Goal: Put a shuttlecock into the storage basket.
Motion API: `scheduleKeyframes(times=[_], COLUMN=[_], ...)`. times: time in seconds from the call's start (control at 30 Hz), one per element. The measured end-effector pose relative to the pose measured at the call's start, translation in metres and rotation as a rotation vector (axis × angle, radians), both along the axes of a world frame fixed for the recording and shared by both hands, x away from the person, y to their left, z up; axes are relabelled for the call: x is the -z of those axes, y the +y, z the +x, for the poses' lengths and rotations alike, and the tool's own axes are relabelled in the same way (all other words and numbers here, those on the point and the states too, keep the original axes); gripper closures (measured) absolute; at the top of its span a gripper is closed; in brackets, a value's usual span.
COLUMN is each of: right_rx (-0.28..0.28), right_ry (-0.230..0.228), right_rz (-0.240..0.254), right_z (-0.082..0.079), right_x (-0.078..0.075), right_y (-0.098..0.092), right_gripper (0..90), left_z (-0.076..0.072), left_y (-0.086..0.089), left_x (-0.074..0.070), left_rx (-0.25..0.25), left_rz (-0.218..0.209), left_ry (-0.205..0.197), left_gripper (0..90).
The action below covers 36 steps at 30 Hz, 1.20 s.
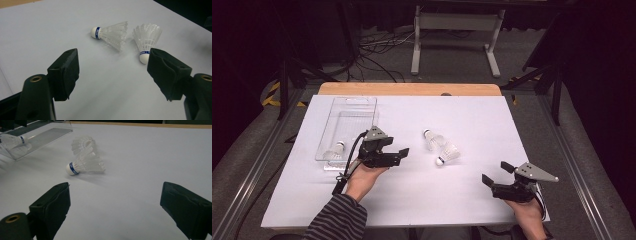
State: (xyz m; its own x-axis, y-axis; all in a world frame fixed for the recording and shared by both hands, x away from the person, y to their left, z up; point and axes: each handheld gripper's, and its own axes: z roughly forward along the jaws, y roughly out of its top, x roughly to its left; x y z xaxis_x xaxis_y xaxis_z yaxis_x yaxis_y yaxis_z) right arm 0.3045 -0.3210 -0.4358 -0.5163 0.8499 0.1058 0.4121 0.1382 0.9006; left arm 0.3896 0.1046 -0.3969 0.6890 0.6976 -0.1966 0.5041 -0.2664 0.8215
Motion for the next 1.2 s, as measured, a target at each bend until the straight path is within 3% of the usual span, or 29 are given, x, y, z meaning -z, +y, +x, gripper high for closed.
scheduleKeyframes(times=[0.83, 1.2], right_rx=[-0.001, -0.002], right_ry=[0.001, 0.001], right_rz=[0.0, 0.001], right_z=[0.0, 0.0], right_x=[0.0, 0.0], right_y=[0.0, 0.0], right_gripper=[10.2, 10.2], left_z=[0.011, 0.016], left_y=[-0.011, -0.017], left_x=[-0.002, -0.003], left_rx=[0.001, 0.0], left_rz=[0.021, 0.038], left_ry=[0.004, 0.033], left_gripper=[27.1, 27.9])
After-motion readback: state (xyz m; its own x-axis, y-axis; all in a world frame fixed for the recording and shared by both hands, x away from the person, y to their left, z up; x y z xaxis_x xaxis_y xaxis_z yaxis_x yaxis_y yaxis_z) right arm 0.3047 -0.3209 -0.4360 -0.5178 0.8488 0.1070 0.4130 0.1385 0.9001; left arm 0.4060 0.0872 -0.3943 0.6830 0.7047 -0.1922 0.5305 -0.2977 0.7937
